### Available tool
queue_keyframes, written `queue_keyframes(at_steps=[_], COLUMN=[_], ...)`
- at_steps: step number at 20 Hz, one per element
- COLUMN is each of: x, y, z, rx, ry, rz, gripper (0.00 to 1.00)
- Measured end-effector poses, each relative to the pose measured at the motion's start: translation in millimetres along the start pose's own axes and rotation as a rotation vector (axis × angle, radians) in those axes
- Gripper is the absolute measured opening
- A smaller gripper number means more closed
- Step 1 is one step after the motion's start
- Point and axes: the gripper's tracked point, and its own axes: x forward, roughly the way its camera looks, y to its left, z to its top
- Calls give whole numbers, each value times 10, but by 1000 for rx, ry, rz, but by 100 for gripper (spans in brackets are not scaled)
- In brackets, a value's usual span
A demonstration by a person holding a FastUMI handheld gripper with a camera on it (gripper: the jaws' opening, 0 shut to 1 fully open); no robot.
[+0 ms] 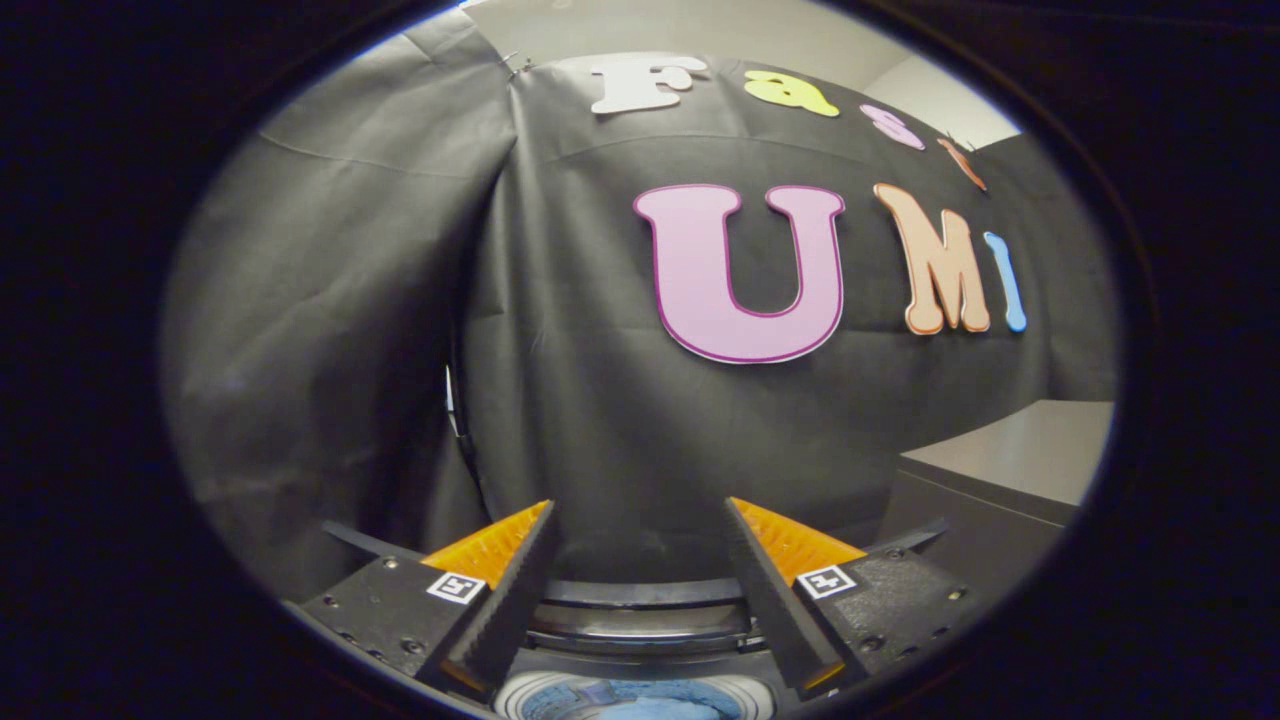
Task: Put the clothes into the washing machine and then close the washing machine lid.
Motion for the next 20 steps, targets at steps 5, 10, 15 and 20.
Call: queue_keyframes(at_steps=[5, 10, 15, 20], x=[-64, -83, -111, -128], y=[11, 9, 27, 24], z=[-1, -19, -21, -23], rx=[7, 2, 8, 7], ry=[-49, -41, -49, -67], rz=[37, 39, 55, 53], gripper=[97, 98, 98, 98])
